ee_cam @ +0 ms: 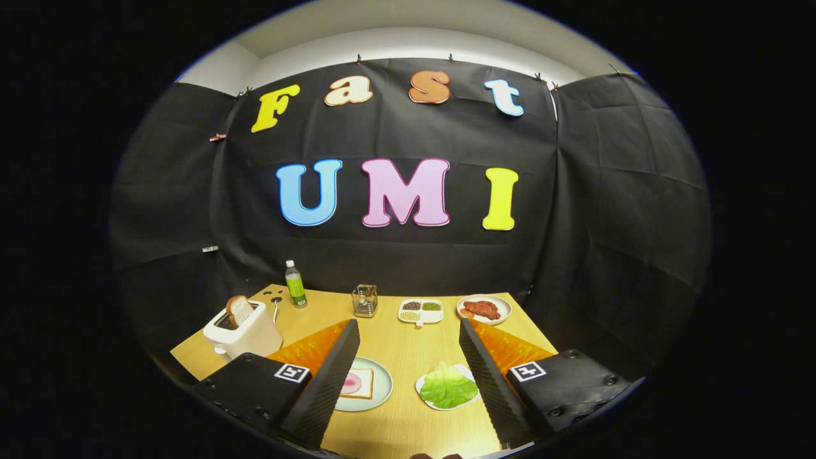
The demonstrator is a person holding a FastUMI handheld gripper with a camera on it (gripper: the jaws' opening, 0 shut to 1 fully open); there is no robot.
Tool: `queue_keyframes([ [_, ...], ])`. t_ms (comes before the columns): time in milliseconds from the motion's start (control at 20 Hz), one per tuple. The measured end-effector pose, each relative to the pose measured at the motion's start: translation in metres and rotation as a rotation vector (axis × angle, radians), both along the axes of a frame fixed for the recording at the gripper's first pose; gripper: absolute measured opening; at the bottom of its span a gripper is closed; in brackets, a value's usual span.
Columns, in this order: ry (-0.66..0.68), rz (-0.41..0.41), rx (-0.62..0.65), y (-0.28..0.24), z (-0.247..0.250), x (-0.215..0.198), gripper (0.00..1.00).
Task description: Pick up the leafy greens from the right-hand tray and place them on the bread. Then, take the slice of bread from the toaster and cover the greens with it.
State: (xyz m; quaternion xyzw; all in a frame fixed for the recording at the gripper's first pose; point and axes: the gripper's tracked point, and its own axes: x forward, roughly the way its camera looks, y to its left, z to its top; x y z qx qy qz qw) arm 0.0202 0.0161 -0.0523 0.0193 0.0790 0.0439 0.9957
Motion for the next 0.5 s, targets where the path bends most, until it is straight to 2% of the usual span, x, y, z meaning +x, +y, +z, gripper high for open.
queue_keyframes([
  [250,0.128,0.019,-0.002,-0.012,-0.049,0.029,0.98],
  [500,0.252,0.096,-0.146,-0.026,-0.113,0.055,0.98],
])
